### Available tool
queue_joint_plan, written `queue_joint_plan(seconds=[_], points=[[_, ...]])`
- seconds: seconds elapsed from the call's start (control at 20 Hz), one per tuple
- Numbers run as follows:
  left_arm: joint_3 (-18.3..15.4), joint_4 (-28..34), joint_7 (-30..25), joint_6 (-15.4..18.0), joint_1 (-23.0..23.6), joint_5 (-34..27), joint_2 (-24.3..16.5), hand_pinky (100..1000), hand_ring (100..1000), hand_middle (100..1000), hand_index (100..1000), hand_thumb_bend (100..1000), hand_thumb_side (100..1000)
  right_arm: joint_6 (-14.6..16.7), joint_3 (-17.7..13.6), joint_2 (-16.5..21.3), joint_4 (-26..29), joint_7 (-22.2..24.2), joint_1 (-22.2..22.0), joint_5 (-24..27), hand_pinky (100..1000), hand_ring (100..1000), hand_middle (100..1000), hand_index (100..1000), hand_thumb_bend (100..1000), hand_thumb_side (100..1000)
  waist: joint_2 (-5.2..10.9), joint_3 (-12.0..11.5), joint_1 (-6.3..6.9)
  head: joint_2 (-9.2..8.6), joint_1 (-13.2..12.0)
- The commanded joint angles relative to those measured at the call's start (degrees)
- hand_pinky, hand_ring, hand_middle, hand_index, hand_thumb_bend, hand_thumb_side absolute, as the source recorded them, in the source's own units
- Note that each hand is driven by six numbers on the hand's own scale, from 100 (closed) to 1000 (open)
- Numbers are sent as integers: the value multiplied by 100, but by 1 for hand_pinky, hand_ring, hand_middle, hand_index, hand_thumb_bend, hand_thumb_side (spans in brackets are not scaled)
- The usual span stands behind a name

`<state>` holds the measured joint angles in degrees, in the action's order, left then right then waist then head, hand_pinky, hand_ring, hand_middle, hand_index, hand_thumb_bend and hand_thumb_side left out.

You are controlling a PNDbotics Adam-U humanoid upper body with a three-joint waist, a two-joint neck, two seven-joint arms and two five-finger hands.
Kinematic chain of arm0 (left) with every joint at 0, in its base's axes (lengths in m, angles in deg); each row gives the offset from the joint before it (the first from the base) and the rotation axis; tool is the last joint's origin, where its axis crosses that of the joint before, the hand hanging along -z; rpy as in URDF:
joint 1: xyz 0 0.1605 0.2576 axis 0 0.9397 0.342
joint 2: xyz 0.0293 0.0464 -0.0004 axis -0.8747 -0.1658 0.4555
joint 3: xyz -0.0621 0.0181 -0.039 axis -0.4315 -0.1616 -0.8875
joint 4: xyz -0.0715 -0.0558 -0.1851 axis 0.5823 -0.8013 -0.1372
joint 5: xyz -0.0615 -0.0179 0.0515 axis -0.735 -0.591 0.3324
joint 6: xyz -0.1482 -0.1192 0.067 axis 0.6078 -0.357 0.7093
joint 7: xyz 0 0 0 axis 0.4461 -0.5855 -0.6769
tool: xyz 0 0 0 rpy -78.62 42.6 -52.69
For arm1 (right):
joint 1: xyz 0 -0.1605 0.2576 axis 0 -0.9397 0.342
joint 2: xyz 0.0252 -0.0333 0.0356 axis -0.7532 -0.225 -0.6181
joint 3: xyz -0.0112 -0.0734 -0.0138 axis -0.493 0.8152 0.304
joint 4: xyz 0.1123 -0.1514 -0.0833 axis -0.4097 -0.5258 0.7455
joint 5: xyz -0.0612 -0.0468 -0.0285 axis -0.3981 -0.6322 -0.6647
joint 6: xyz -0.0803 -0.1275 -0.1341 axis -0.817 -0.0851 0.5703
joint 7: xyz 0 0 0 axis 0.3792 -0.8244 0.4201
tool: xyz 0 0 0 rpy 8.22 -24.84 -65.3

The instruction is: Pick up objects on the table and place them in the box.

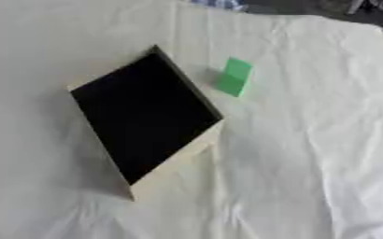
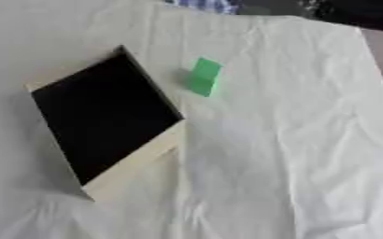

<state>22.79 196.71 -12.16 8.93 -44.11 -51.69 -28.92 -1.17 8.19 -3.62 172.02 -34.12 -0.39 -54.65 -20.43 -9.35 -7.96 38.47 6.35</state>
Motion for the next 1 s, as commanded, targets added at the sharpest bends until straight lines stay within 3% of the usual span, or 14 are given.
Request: queue_joint_plan(seconds=[0.05,0.5,0.85,1.0], points=[[30,112,-55,-1,-25,-64,-166,588,681,685,779,105,615,-73,215,149,-281,567,391,-220,825,868,830,874,100,910,153,-9,19,57,74],[73,112,-136,-12,0,-129,-181,588,682,685,779,105,614,774,919,-325,-1872,2069,1278,-811,850,904,881,889,100,970,226,-60,12,145,159],[93,112,-170,-13,-4,-160,-179,588,683,685,779,104,615,1253,993,-628,-2443,2598,1597,-695,859,906,878,900,100,989,249,-69,21,161,169],[102,112,-186,-14,-5,-171,-175,588,683,685,778,103,615,1420,1042,-748,-2558,2700,1700,-491,865,911,883,921,100,954,253,-79,25,179,180]])
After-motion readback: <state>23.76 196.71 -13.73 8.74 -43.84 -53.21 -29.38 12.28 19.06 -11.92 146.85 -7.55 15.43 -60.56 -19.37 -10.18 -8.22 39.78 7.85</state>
